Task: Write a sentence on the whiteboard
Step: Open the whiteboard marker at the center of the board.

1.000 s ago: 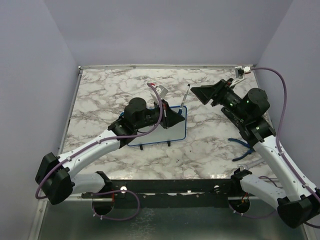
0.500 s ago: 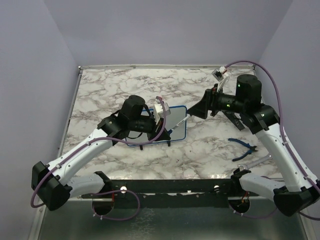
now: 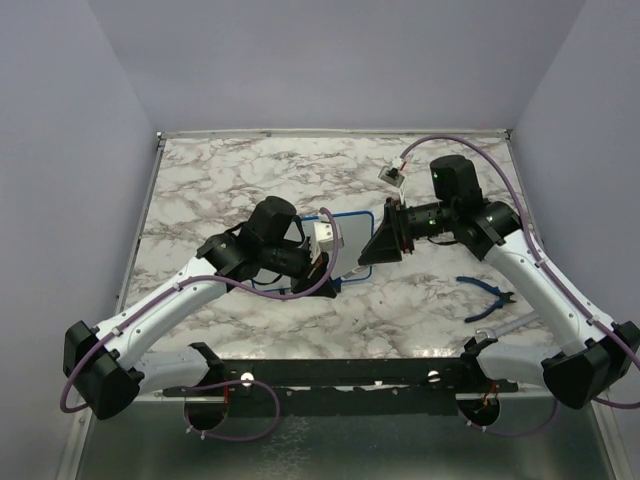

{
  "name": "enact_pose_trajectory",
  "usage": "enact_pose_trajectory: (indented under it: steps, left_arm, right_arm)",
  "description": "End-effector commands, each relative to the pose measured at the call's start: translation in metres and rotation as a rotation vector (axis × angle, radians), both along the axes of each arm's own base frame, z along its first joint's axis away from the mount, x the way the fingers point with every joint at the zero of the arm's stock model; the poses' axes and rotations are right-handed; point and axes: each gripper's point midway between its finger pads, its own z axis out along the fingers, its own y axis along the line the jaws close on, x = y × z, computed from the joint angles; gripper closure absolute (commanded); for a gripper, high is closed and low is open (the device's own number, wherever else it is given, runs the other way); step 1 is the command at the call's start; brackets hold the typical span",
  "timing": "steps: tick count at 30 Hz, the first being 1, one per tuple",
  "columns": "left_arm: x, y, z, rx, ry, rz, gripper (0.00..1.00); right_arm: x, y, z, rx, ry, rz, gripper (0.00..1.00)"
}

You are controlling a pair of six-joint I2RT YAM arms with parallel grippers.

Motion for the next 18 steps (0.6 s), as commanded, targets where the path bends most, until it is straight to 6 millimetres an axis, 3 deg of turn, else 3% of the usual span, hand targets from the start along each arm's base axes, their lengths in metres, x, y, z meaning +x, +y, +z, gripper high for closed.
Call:
enact_pose_trajectory:
  steps: [1,7,13,18]
  left_arm:
    - [0.003,-0.003,0.011,-0.017,-0.042,-0.017,1.00]
    - [0.004,-0.004,0.012,-0.020,-0.043,-0.018,1.00]
    - [0.004,-0.004,0.009,-0.014,-0.035,-0.017,1.00]
    - [0.003,-0.005,0.010,-0.016,-0.035,-0.021,1.00]
  right_arm:
    - [-0.019,0.000,-0.007,-0.005,0.064,0.060,0.47]
    - [-0.023,0.004,-0.017,-0.009,0.077,0.065,0.48]
    - [-0.021,0.006,-0.019,-0.012,0.068,0.062,0.58]
    - [-0.019,0.007,-0.024,-0.028,0.070,0.059,0.76]
